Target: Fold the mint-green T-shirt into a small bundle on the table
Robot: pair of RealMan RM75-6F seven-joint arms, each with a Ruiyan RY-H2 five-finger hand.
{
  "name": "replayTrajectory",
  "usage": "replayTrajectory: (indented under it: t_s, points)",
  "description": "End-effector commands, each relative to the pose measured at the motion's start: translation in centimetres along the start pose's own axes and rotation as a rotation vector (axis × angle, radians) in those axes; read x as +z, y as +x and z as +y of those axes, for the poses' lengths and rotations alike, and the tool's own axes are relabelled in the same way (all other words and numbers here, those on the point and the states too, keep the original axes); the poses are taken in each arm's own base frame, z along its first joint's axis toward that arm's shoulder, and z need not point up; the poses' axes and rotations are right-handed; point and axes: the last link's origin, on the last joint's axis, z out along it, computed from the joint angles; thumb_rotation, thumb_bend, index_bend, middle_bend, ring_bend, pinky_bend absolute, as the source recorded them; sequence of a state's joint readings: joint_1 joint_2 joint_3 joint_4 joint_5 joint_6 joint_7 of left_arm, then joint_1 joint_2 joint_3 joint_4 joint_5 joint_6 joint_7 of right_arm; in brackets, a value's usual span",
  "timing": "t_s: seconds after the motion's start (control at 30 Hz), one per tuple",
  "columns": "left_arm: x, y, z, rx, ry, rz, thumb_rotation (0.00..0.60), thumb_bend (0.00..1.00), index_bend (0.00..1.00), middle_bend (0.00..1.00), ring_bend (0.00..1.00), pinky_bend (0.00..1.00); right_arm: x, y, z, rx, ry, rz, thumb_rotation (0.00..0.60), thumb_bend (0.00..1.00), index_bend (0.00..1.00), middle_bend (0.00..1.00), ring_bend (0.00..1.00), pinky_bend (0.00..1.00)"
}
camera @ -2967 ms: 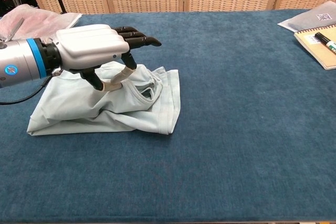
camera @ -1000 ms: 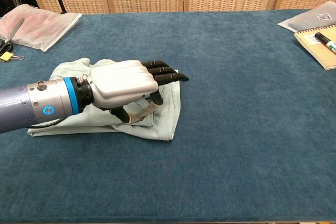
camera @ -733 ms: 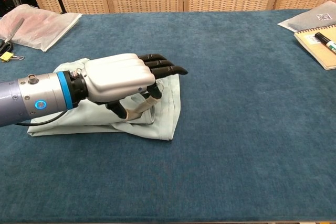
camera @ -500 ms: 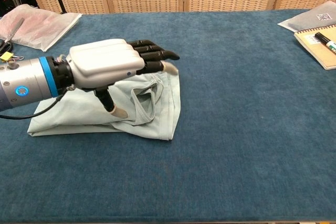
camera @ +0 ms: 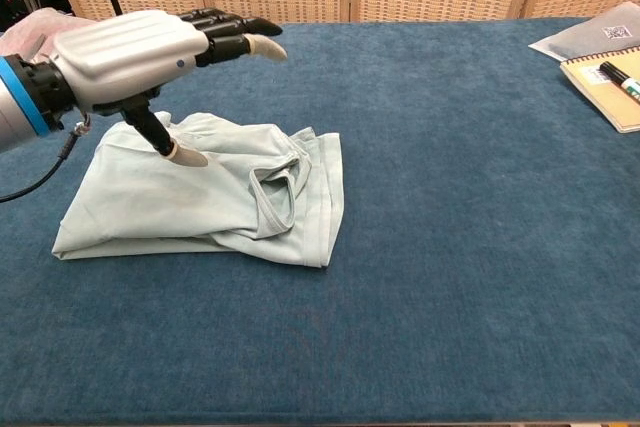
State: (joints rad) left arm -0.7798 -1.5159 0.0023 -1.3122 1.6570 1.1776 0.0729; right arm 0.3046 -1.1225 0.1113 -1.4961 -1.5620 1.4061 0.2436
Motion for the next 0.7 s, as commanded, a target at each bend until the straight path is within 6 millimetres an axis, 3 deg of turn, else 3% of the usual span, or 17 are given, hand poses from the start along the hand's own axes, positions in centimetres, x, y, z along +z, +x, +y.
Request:
replayTrajectory:
  t_s: [0.03,0.27,0.7]
  points:
    - [-0.9,0.2,-1.4,-0.038,0.06,0.018,0.6,0.0,0.0,0.0,0.0,0.0,0.0,0.0,0.0,0.001,0.001,0.001,0.6,0.0,0.0,0.0,0.0,0.04]
    - [-0.8,-0.5,-2.5,-0.078,0.113,0.054,0.6,0.0,0.0,0.0,0.0,0.0,0.0,0.0,-0.2,0.002,0.006,-0.002,0.6,0.0,0.0,0.0,0.0,0.04]
    - [3.0,-3.4,0.4,-0.069,0.052,0.005,0.6,0.0,0.0,0.0,0.0,0.0,0.1,0.3,0.2,0.013,-0.002,0.005,0.6,0.0,0.0,0.0,0.0,0.04]
